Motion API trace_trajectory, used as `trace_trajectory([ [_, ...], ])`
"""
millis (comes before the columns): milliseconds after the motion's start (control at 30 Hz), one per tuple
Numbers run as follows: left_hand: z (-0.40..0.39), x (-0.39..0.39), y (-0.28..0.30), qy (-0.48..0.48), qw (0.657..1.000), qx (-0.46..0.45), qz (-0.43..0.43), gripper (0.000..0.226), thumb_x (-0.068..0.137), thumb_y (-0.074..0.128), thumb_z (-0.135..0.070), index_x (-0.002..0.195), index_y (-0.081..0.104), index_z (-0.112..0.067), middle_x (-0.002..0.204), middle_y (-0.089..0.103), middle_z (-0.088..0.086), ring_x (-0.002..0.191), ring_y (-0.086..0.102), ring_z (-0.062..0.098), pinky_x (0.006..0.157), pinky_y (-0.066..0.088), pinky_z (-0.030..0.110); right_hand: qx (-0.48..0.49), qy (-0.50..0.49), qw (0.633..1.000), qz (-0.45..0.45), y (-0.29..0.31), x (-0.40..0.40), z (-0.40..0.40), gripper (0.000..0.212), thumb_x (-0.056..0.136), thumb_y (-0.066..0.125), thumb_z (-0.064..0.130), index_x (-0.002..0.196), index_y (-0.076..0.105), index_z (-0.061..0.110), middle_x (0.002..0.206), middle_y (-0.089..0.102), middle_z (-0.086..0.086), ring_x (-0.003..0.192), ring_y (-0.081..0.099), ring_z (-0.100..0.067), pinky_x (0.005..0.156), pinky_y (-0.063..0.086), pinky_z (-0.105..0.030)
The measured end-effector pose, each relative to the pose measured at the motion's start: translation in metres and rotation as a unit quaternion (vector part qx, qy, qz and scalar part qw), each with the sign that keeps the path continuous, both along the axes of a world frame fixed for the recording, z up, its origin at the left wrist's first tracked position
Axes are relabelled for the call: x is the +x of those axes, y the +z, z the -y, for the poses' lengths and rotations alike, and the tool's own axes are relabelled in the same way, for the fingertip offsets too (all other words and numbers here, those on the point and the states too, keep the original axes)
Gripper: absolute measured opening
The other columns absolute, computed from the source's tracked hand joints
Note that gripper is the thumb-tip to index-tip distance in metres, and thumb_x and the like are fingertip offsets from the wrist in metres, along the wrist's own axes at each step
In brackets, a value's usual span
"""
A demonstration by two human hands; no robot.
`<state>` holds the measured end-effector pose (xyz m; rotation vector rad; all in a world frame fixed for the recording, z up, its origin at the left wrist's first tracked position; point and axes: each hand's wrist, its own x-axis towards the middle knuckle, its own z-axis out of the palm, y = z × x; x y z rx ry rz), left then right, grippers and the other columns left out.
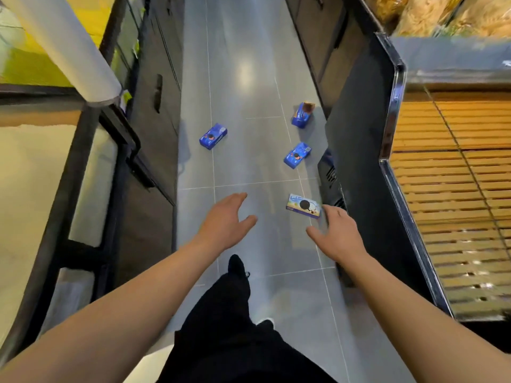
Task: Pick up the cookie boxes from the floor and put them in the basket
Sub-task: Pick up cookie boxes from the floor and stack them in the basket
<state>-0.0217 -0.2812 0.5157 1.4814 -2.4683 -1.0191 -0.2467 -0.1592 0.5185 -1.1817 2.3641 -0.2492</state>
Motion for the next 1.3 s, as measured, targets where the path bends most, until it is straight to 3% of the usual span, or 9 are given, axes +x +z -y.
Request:
trace_trajectory([
  [367,0.168,-0.152,-0.059,-0.026,0.997,0.068,0.001,0.062,0.092,0.058,-0.036,0.145,0.037,-0.012,0.149,0.042,0.007,0.135,0.038,0.023,0.107,0.025,0.023,0.067,-0.034,0.997,0.030,-0.040,-0.132,0.157,0.068,0.085,0.068,0.036,0.144,0.043,0.013,0.141,0.048,-0.012,0.129,0.046,-0.031,0.107,0.037,-0.038],
  [700,0.264,-0.256,-0.134,-0.027,0.984,0.164,0.058,0.065,0.089,0.059,-0.041,0.146,0.037,-0.018,0.150,0.040,0.003,0.137,0.037,0.024,0.112,0.029,0.033,0.129,-0.124,0.977,0.115,-0.117,-0.215,0.249,0.070,0.085,0.067,0.034,0.146,0.038,0.014,0.147,0.040,-0.009,0.133,0.041,-0.027,0.109,0.034,-0.036],
  [967,0.283,-0.326,-0.303,0.039,0.974,0.201,0.103,0.065,0.089,0.060,-0.040,0.147,0.035,-0.023,0.149,0.041,0.002,0.136,0.039,0.024,0.108,0.031,0.035,0.183,-0.152,0.951,0.198,-0.305,-0.274,0.281,0.069,0.087,0.064,0.036,0.147,0.037,0.016,0.149,0.036,-0.005,0.137,0.036,-0.026,0.113,0.031,-0.038],
  [1067,0.281,-0.351,-0.394,0.031,0.969,0.216,0.117,0.064,0.089,0.060,-0.040,0.146,0.037,-0.021,0.148,0.042,0.003,0.135,0.039,0.023,0.107,0.031,0.033,0.199,-0.156,0.949,0.189,-0.406,-0.302,0.285,0.066,0.086,0.066,0.036,0.143,0.041,0.015,0.144,0.041,-0.009,0.134,0.040,-0.028,0.111,0.033,-0.038],
  [1200,0.281,-0.374,-0.517,0.009,0.967,0.220,0.129,0.066,0.088,0.060,-0.042,0.145,0.038,-0.019,0.147,0.043,0.006,0.134,0.041,0.026,0.108,0.032,0.037,0.228,-0.191,0.936,0.189,-0.528,-0.326,0.289,0.065,0.084,0.066,0.038,0.141,0.043,0.015,0.140,0.043,-0.008,0.126,0.047,-0.026,0.096,0.035,-0.028],
  [1300,0.279,-0.388,-0.604,0.007,0.963,0.233,0.132,0.066,0.088,0.059,-0.042,0.145,0.037,-0.018,0.148,0.043,0.006,0.135,0.040,0.026,0.108,0.031,0.036,0.229,-0.239,0.926,0.183,-0.619,-0.334,0.289,0.071,0.079,0.068,0.039,0.141,0.043,0.015,0.139,0.044,-0.008,0.126,0.048,-0.027,0.104,0.038,-0.032],
])
